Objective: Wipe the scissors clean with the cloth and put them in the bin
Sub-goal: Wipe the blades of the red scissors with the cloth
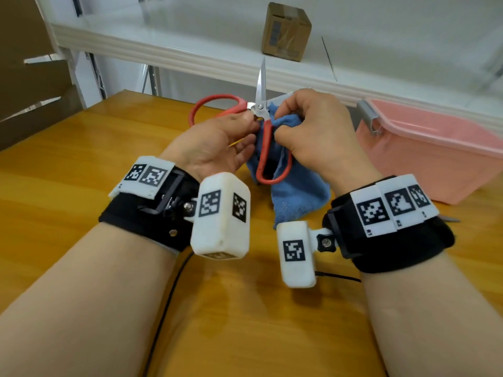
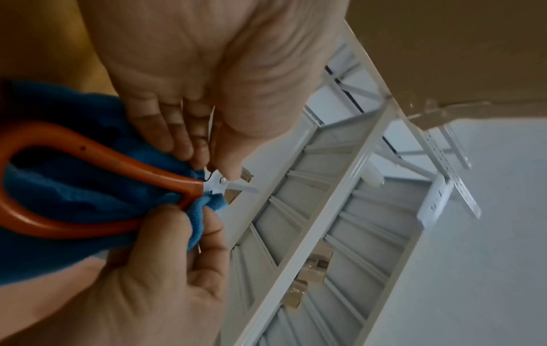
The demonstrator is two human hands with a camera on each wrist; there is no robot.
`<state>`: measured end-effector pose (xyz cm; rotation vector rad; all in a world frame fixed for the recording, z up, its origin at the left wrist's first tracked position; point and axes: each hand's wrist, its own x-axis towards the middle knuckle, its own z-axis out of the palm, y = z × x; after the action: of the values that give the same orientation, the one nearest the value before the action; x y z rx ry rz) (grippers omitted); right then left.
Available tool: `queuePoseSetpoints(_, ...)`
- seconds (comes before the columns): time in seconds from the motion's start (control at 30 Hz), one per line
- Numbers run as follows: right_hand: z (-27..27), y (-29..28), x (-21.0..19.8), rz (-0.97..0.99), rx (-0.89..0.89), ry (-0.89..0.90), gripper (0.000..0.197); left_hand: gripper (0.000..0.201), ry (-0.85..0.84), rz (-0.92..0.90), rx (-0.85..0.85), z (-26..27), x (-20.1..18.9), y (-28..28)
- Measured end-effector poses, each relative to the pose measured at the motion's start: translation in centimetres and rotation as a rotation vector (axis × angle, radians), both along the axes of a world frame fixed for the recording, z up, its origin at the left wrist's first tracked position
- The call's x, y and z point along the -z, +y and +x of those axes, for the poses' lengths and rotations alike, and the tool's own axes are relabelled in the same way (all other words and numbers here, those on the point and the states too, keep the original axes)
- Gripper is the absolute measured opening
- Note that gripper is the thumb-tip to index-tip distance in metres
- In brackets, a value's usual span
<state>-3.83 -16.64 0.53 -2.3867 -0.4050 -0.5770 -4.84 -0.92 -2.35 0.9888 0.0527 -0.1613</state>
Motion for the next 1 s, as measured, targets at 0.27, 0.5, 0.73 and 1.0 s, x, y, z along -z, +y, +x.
queuePoseSetpoints(0.27, -0.7, 0.5, -0.6, -0.073, -0.134, 0.097, 0.017, 0.007, 0.107, -0.176, -0.023, 0.1, -0.1, 0.3)
queuePoseSetpoints(0.5, -0.7, 0.4, -1.3, 0.140, -0.021, -0.054, 0.012, 0.048, 0.096, -0.168, -0.068, -0.1, 0.0, 0.6)
queuePoseSetpoints(0.73, -0.6, 1.3, -0.6, -0.002, -0.027, -0.116, 0.017, 0.014, 0.078, -0.131, -0.033, -0.2, -0.2, 0.1)
queuePoseSetpoints(1.0, -0.8, 2.0, 0.2, -0.042, 0.011, -0.094, 0.008, 0.011, -0.009, -0.022, 0.007, -0.3, 0.1, -0.5)
